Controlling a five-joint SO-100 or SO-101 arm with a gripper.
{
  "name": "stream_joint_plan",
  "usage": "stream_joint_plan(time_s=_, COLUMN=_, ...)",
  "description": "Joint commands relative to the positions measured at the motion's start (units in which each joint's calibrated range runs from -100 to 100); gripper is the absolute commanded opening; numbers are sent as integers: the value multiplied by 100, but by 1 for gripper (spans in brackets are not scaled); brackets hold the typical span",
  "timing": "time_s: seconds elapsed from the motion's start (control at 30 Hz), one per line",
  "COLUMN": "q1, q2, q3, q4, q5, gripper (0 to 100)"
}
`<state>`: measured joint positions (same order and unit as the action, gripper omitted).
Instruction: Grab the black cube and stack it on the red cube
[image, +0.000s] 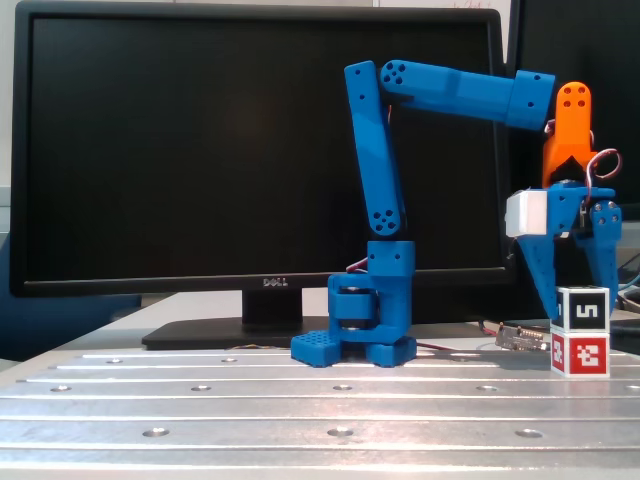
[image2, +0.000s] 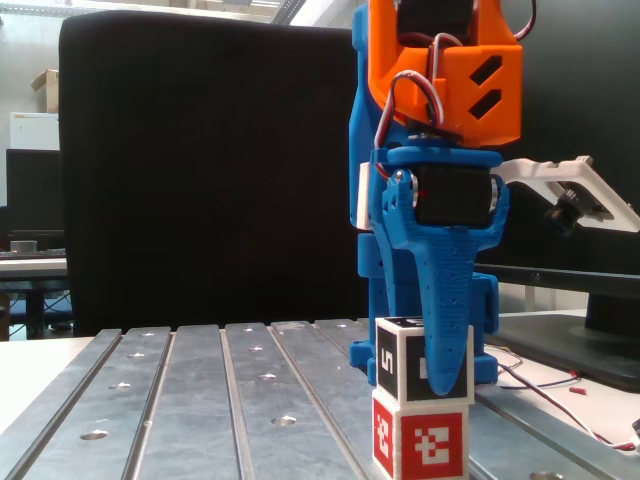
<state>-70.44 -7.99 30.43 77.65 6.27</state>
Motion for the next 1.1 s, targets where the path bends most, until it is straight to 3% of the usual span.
stream_joint_plan(time_s=0.0, q1=-10, q2=-220, q3=-45, q4=-31, q5=-6, gripper=15)
stream_joint_plan(time_s=0.9, q1=42, q2=-220, q3=-63, q4=-14, q5=25, gripper=16)
stream_joint_plan(time_s=1.07, q1=42, q2=-228, q3=-54, q4=3, q5=36, gripper=22)
